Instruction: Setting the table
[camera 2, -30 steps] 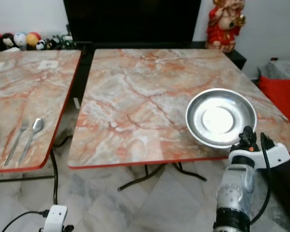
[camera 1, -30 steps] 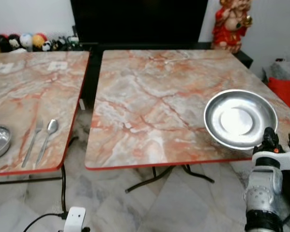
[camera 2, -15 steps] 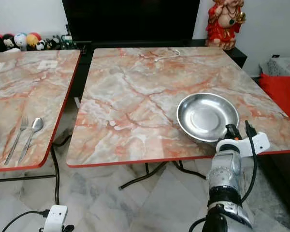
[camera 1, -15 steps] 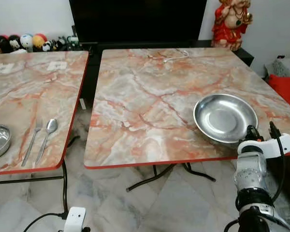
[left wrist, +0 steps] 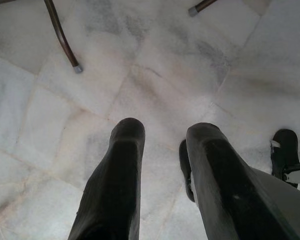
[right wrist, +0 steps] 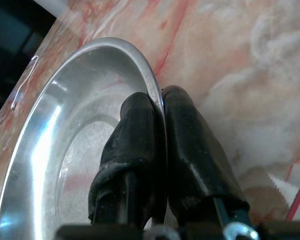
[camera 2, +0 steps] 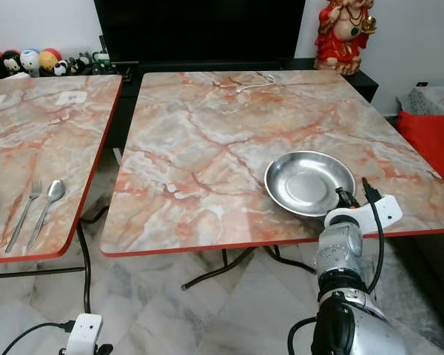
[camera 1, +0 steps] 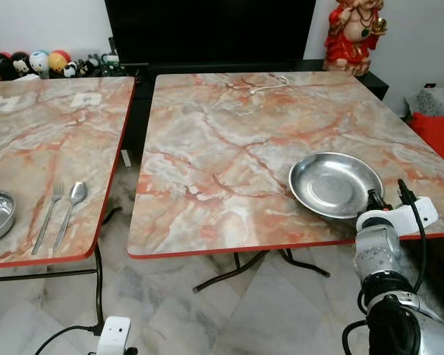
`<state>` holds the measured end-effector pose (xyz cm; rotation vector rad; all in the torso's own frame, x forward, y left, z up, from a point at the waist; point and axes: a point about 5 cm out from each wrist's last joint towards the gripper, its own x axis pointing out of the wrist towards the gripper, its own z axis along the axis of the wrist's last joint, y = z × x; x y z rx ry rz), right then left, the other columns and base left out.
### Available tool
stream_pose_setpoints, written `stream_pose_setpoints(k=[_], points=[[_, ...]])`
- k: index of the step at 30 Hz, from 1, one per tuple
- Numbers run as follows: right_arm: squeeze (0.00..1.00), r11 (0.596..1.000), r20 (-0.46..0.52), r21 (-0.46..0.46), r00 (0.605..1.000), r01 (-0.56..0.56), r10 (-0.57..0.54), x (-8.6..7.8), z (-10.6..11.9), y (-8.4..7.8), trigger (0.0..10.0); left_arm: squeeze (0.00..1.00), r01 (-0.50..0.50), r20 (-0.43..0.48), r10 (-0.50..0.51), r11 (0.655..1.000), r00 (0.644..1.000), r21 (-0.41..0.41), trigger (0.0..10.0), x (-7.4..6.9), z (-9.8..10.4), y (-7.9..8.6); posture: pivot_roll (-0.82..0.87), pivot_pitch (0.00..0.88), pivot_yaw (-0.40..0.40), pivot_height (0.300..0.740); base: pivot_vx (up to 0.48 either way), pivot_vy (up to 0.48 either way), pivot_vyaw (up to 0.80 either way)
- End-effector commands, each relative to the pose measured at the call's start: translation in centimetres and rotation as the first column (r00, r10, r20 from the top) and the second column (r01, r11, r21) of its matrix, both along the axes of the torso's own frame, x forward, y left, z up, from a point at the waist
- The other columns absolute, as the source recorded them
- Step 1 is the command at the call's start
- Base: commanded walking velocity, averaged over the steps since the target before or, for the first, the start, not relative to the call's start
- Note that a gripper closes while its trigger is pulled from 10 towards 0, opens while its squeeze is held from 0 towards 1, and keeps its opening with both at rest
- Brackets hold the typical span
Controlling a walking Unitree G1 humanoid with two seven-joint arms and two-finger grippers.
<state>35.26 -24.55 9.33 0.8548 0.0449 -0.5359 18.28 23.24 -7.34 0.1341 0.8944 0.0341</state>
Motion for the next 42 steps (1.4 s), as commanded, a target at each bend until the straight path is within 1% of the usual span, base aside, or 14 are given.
stream_pose_setpoints(k=[1,3,5,6,11,13,14,15,16,23,30,33,35,42], points=[[0.10,1.000,0.017,-0.017,1.000,0.018,-0.018,0.3,0.9,-0.5,10.0,0.00,-0.012,-0.019,0.012,1.000,1.000,-0.002,10.0,-0.4,-0.2,0.2,0.08,0.000,-0.031,0.740,0.000,0.000,0.00],[0.51,1.000,0.009,-0.012,1.000,0.026,-0.026,0.3,0.7,-0.5,10.0,0.00,-0.012,-0.020,0.012,1.000,1.000,-0.002,10.0,-0.4,-0.2,0.2,0.08,0.000,-0.029,0.740,0.000,0.000,0.00],[0.60,1.000,0.015,-0.002,1.000,0.023,-0.023,0.3,0.7,-0.5,10.0,0.00,-0.012,-0.021,0.012,1.000,1.000,-0.002,10.0,-0.4,-0.2,0.2,0.08,0.000,-0.029,0.740,0.000,0.000,0.00],[1.00,1.000,0.015,-0.004,1.000,0.023,-0.023,0.3,0.7,-0.6,10.0,0.00,-0.012,-0.021,0.012,1.000,1.000,-0.002,10.0,-0.4,-0.2,0.2,0.08,0.000,-0.030,0.740,0.000,0.000,0.00],[1.00,0.998,-0.033,-0.021,0.998,0.052,-0.052,-0.2,0.0,-1.0,10.0,0.00,-0.014,-0.023,0.014,1.000,1.000,-0.003,10.0,-0.5,-0.3,0.2,0.08,0.000,-0.030,0.740,0.000,0.000,0.00],[0.94,0.998,-0.033,-0.011,0.998,0.054,-0.054,-0.2,-0.1,-1.0,10.0,0.00,-0.014,-0.024,0.014,1.000,1.000,-0.003,10.0,-0.5,-0.3,0.1,0.08,0.000,-0.030,0.740,0.000,0.000,0.00],[0.36,0.998,-0.039,-0.015,0.998,0.055,-0.056,-0.3,-0.2,-1.0,10.0,0.00,-0.014,-0.024,0.014,1.000,1.000,-0.003,10.0,-0.5,-0.3,0.2,0.08,0.000,-0.030,0.740,0.000,0.000,0.00],[0.10,0.998,-0.045,-0.018,0.997,0.056,-0.057,-0.3,-0.3,-1.0,10.0,0.00,-0.015,-0.024,0.015,1.000,1.000,-0.003,10.0,-0.6,-0.3,0.2,0.08,0.000,-0.029,0.740,0.000,0.000,0.00],[0.00,0.998,-0.050,-0.025,0.997,0.058,-0.059,-0.4,-0.3,-1.1,10.0,0.00,-0.015,-0.025,0.015,1.000,1.000,-0.003,10.0,-0.6,-0.3,0.2,0.08,0.000,-0.029,0.740,0.000,0.000,0.00],[0.00,0.997,-0.097,-0.045,0.993,0.067,-0.071,-0.8,-1.0,-1.1,10.0,0.00,-0.013,-0.027,0.013,1.000,1.000,-0.001,10.0,-0.6,-0.3,0.2,0.08,0.000,-0.029,0.740,0.000,0.000,0.00],[0.00,0.996,-0.014,-0.028,0.996,0.088,-0.088,-0.7,-0.5,-1.2,10.0,0.00,-0.014,-0.028,0.014,1.000,1.000,-0.004,10.0,-0.6,-0.3,0.1,0.08,0.000,-0.030,0.740,0.000,0.000,0.00],[0.00,0.972,0.061,-0.198,0.991,0.129,-0.120,-1.0,0.9,-1.7,10.0,0.00,-0.017,-0.028,0.017,1.000,0.999,-0.006,10.0,-0.6,-0.3,0.1,0.08,0.000,-0.034,0.740,0.000,0.000,0.00],[0.00,0.898,0.106,-0.411,0.986,0.158,-0.125,-2.1,1.4,-1.5,10.0,0.00,-0.024,-0.026,0.024,1.000,0.999,-0.007,10.0,-0.8,-0.4,0.2,0.08,0.000,-0.042,0.740,0.000,0.000,0.00],[0.00,0.834,0.096,-0.541,0.993,0.108,-0.066,-4.1,0.1,-0.7,10.0,0.00,-0.033,-0.022,0.033,0.999,0.999,-0.011,10.0,-1.1,-0.5,0.2,0.08,0.000,-0.046,0.740,0.000,0.000,0.00]])
